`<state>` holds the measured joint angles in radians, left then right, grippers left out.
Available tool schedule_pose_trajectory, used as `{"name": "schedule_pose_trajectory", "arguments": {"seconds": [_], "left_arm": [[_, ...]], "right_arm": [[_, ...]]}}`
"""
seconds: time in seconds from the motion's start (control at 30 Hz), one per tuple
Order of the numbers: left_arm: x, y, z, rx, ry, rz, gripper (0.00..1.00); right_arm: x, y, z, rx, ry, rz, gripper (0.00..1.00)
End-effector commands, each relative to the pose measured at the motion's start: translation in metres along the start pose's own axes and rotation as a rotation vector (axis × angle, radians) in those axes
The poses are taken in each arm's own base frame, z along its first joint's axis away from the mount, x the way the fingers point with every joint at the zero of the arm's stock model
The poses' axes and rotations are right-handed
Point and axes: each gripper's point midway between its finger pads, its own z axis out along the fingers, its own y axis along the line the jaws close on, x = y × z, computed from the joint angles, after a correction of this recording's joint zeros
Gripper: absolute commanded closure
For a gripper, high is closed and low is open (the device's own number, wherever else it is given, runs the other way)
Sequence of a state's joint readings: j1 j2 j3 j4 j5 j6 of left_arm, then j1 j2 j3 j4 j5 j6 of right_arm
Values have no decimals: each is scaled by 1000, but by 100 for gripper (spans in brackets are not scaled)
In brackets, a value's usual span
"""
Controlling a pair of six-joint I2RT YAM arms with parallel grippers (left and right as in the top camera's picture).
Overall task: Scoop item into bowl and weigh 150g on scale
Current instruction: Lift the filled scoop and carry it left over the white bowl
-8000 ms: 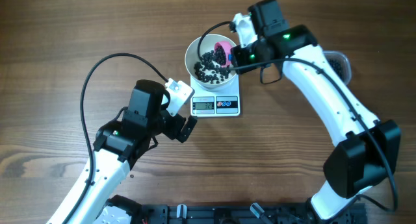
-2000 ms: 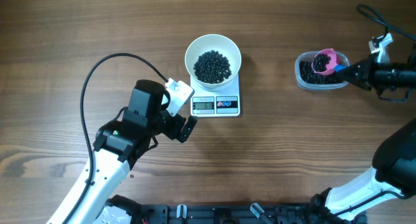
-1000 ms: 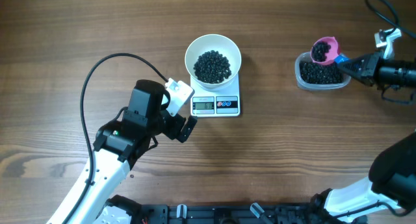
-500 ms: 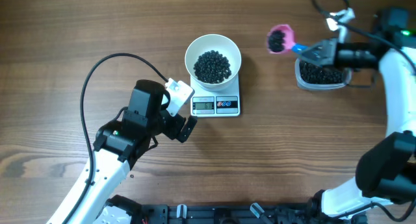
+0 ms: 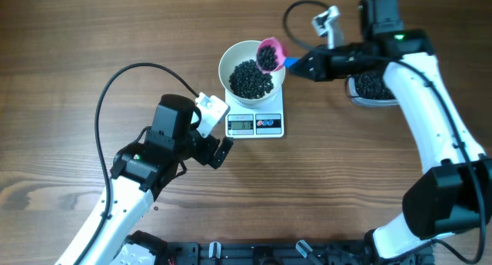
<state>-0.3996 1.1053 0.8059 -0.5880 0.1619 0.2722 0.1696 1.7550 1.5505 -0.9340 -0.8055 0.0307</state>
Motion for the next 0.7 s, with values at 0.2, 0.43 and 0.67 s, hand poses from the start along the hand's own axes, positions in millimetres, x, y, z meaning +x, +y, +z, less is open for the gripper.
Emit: {"name": "schedule_pose_trajectory", "arguments": {"seconds": [0.2,0.43,0.67], "left_arm": [[2,0,1,4,7,4,0],[2,0,1,4,7,4,0],[2,0,1,4,7,4,0]], "right_arm": [[6,-17,16,340,23,-74,96],[-1,-21,23,479,17,-221,96],[-5,-19,36,516,26,-321,96]]}}
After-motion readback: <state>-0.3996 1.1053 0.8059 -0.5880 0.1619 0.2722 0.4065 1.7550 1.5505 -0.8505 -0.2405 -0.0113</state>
